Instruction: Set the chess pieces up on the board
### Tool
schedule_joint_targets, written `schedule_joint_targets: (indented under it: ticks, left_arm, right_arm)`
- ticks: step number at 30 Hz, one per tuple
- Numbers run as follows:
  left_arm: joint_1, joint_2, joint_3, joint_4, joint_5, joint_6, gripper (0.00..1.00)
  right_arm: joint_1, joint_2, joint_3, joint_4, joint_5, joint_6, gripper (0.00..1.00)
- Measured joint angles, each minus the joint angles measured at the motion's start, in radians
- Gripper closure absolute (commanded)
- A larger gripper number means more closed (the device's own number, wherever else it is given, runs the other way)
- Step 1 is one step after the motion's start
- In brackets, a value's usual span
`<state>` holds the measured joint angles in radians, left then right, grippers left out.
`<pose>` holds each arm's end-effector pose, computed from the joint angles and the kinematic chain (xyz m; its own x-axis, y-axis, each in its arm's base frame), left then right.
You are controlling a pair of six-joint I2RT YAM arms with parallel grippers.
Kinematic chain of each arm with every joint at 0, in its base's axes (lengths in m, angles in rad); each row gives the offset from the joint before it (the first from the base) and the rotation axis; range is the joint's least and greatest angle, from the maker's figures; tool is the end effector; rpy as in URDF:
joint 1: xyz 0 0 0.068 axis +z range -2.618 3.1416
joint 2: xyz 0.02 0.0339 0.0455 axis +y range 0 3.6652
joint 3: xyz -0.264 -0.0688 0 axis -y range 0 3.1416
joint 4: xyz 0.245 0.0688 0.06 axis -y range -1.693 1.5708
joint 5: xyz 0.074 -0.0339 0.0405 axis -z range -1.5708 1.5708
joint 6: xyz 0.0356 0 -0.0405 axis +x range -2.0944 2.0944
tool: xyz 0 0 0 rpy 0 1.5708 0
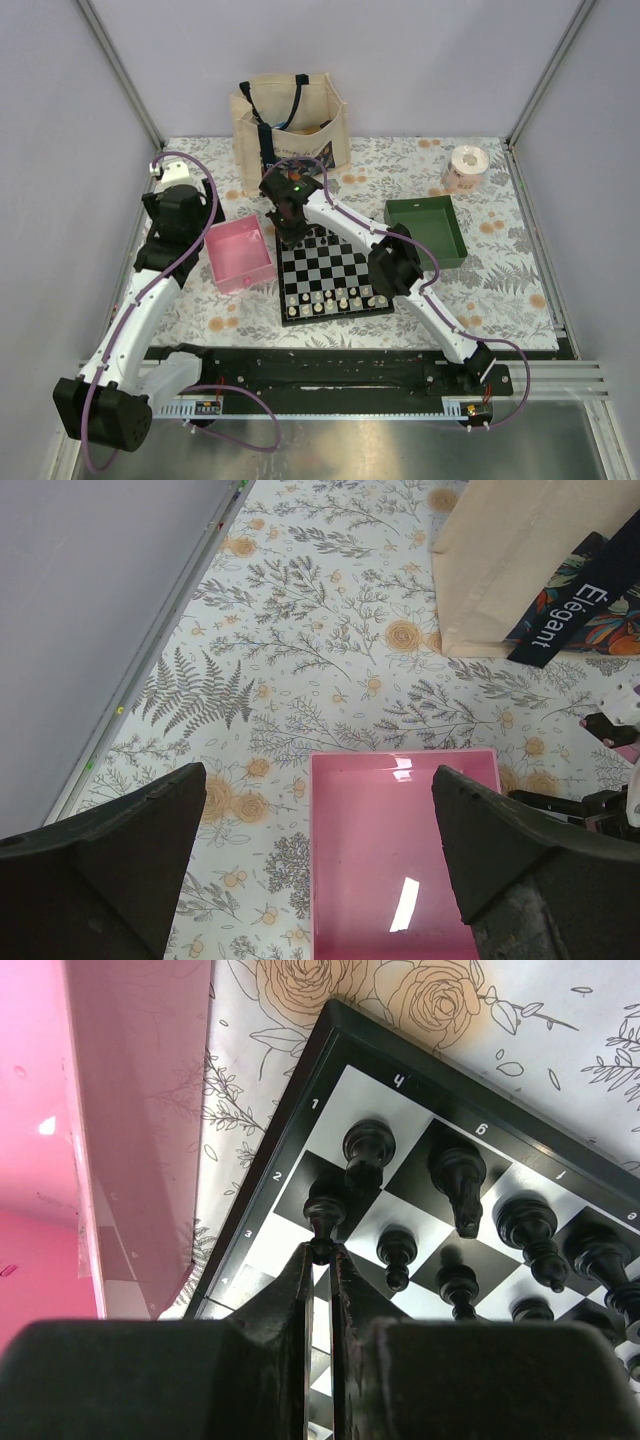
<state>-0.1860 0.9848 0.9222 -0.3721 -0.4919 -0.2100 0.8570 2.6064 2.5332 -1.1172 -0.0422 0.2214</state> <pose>0.2172 -0.0238 0.3336 -0.3510 -0.1209 -0.9285 -0.3386 0.9409 0.0055 0.3501 0.4065 0.1883 -0.7612 -0.5437 -0.3536 -0.6133 0.7807 0.1197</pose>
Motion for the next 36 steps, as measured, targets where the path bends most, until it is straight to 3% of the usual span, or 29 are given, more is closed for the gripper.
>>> schedule_joint_targets:
  ticks: [5,7,12,28,36]
  left_arm:
    - [0.0,0.0,0.0,0.0,0.0,0.001,0.01]
    - [0.0,0.0,0.0,0.0,0.0,0.001,0.01]
    - [0.0,0.0,0.0,0.0,0.001,0.001,0.01]
    - [0.0,0.002,0.0,0.0,0.016,0.001,0.01]
    - [0.0,0.006,0.0,0.0,0.019,0.001,0.01]
  right_arm:
    - [0.0,0.005,0.007,0.006,0.0,0.0,0.83]
    - [0.0,0.007,0.01,0.006,0.0,0.0,0.75]
    - [0.0,0.008,0.01,0.006,0.0,-0.001,0.7]
    - [0.0,0.001,0.008,0.013,-0.015,-0.002,0.63]
    - [0.0,-0.088,-0.016,0.042,-0.027,-0.001,0.63]
